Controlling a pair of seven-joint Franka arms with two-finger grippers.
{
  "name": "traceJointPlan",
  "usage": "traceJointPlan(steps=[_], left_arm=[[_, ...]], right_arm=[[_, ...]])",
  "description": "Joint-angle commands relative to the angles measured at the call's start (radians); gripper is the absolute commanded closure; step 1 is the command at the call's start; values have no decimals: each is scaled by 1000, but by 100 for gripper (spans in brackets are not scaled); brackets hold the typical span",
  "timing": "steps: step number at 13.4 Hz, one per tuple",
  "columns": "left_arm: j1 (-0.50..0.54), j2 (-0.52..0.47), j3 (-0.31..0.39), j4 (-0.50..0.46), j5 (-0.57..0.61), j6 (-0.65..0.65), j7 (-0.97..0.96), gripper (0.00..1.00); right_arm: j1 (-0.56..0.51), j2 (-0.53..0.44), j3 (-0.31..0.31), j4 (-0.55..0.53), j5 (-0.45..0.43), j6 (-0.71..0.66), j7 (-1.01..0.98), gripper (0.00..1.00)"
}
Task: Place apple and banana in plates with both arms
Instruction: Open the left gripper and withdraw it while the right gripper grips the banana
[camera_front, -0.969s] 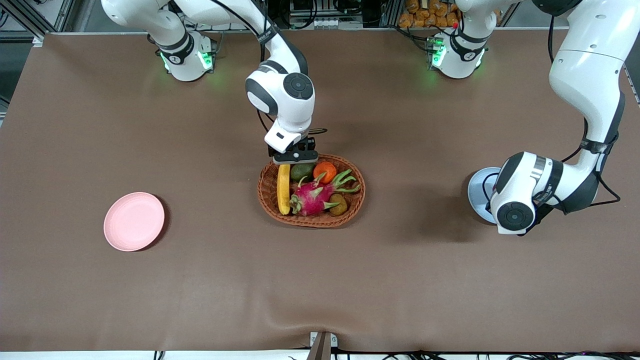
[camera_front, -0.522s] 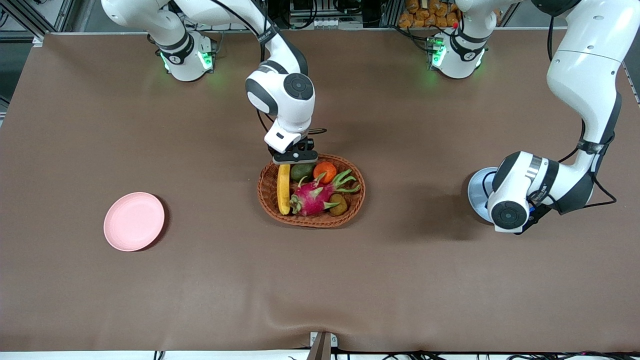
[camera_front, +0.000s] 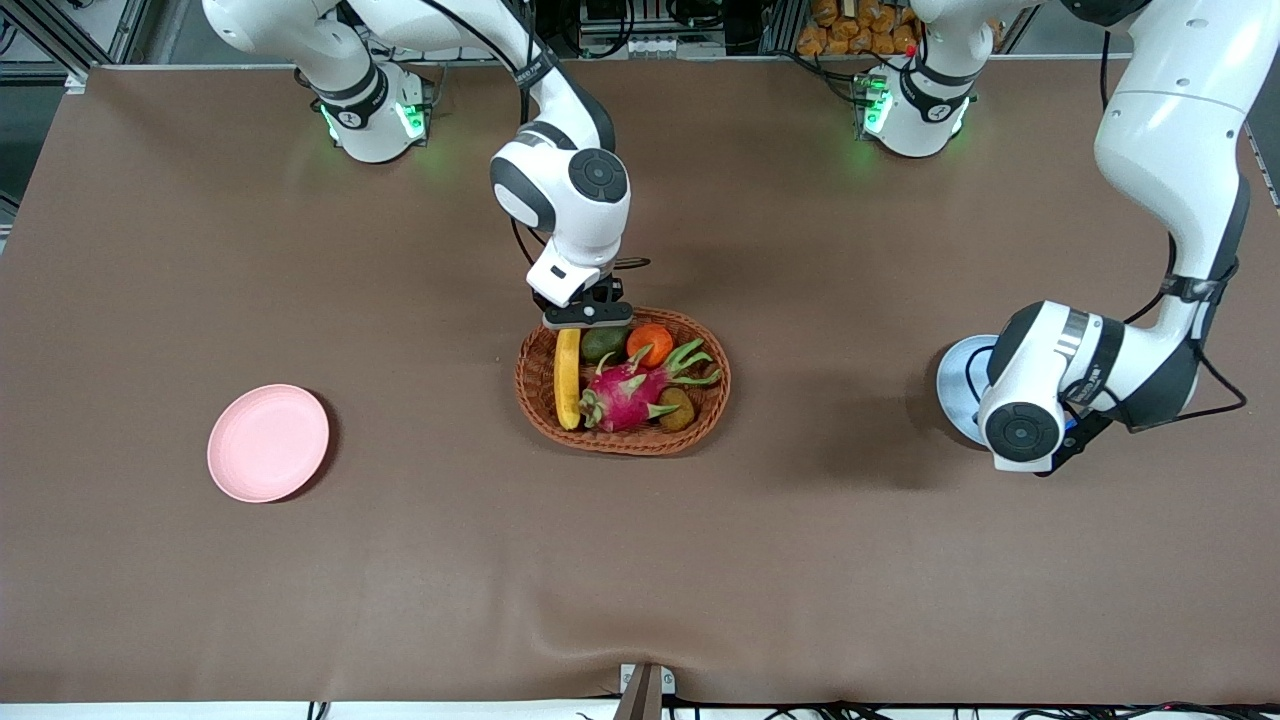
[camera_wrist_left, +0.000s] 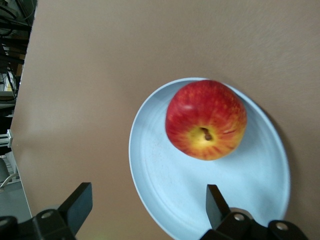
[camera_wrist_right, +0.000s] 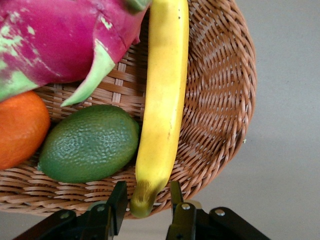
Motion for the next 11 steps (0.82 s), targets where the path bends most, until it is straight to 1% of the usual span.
traceJointPlan(steps=[1, 3, 5, 6, 7, 8, 9, 11], left_arm=[[2, -60, -68, 20, -18, -49, 96, 0], [8, -97, -76, 72, -120, -52, 167, 0], [26, -173, -76, 80, -209, -61, 297, 0], [32, -222, -76, 80, -252, -61, 377, 0], [52, -273, -75, 83, -300, -61, 446, 0], [89, -318, -78, 83, -338, -63, 512, 0], [117, -379, -76, 83, -362, -67, 607, 0], [196, -465, -75, 92, -403, -80, 823, 0]], right_arm=[[-2, -9, -2, 1, -52, -5, 24, 57], [-2, -8, -2, 3, -56, -4, 24, 57], [-5, -5, -2, 4, -58, 4, 24, 57], [-5, -3, -2, 4, -58, 4, 25, 61], [-5, -2, -2, 4, -58, 4, 25, 65], [-5, -3, -2, 4, -56, 3, 25, 65], [-5, -3, -2, 4, -58, 3, 25, 65], [-5, -3, 0, 4, -58, 3, 25, 66]])
